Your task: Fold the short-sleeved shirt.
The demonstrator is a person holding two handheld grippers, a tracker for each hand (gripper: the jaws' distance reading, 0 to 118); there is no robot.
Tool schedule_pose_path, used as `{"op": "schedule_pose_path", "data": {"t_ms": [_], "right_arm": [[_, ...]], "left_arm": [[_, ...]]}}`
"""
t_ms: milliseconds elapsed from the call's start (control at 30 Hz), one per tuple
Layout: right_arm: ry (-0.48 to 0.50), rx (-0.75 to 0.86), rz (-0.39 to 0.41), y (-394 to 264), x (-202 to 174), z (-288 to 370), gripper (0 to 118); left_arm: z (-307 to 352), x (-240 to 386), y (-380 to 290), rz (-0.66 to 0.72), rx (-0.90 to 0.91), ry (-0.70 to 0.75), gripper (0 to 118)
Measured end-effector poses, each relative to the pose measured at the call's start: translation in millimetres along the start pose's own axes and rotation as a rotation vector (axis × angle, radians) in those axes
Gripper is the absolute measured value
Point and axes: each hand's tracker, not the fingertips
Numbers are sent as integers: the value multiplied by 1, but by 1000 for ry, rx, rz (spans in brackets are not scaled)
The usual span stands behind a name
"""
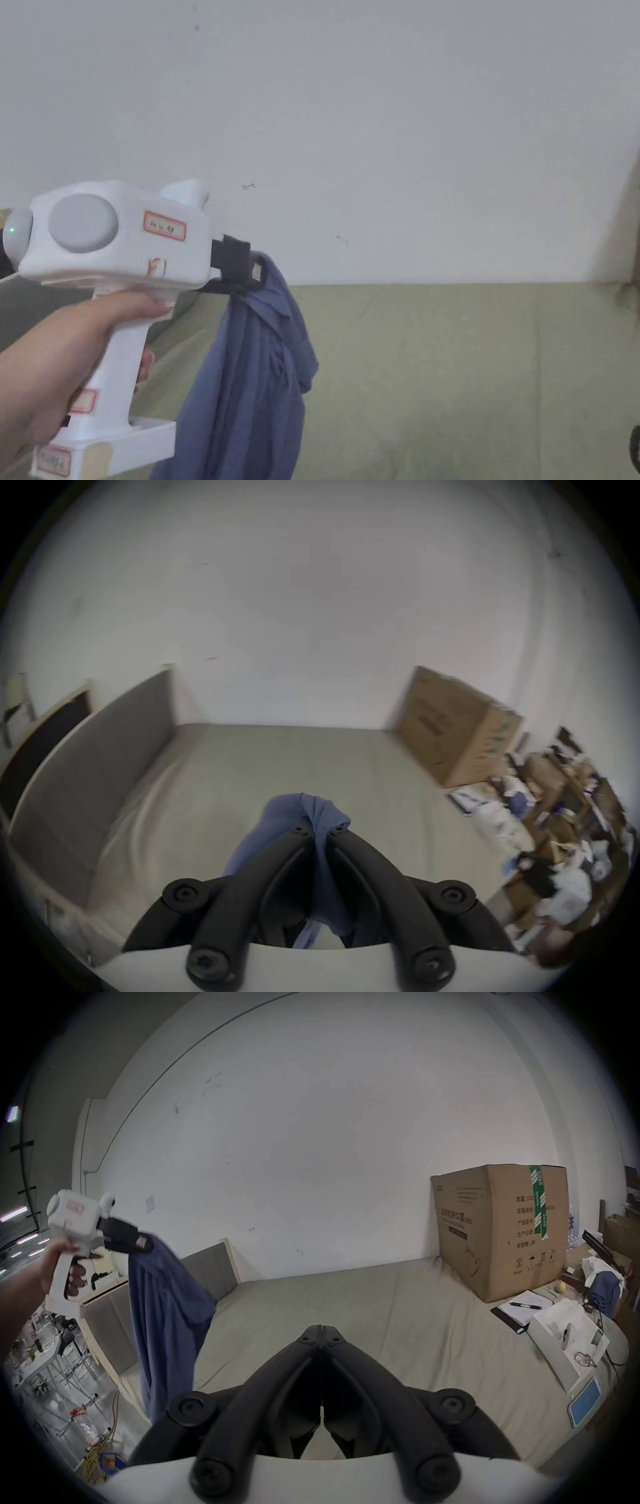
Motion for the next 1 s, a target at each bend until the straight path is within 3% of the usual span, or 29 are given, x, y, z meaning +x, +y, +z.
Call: {"op": "schedule_pose_path", "data": {"t_ms": [267, 400, 467, 567, 633, 667, 733, 833, 867, 1000], "right_arm": [[-103, 29, -44, 0, 45, 15, 0], [-168, -1, -61, -14, 69, 14, 0], [-208, -34, -77, -23, 80, 14, 0], [-217, -75, -93, -33, 91, 13, 0], [-232, -97, -87, -38, 95, 11, 0], [-237, -105, -85, -40, 97, 10, 0], [-239, -118, -80, -44, 98, 9, 0], [-242, -147, -70, -48, 98, 6, 0], [-242, -155, -68, -49, 97, 5, 0], [-239, -162, -61, -45, 91, 2, 0]], "left_arm": [[-111, 130, -27, -16, -143, -351, 2], [-197, 166, -89, -22, -278, -385, 2], [-252, 166, -132, 64, -384, -388, 3], [-312, 167, -193, 132, -531, -287, 8], [-338, 168, -228, 77, -586, -176, 21], [-347, 166, -245, 51, -612, -113, 37], [-354, 160, -264, 38, -637, -36, 42], [-344, 141, -268, 80, -637, -33, 102], [-335, 135, -263, 107, -617, -42, 112], [-286, 117, -220, 111, -458, -80, 112]]}}
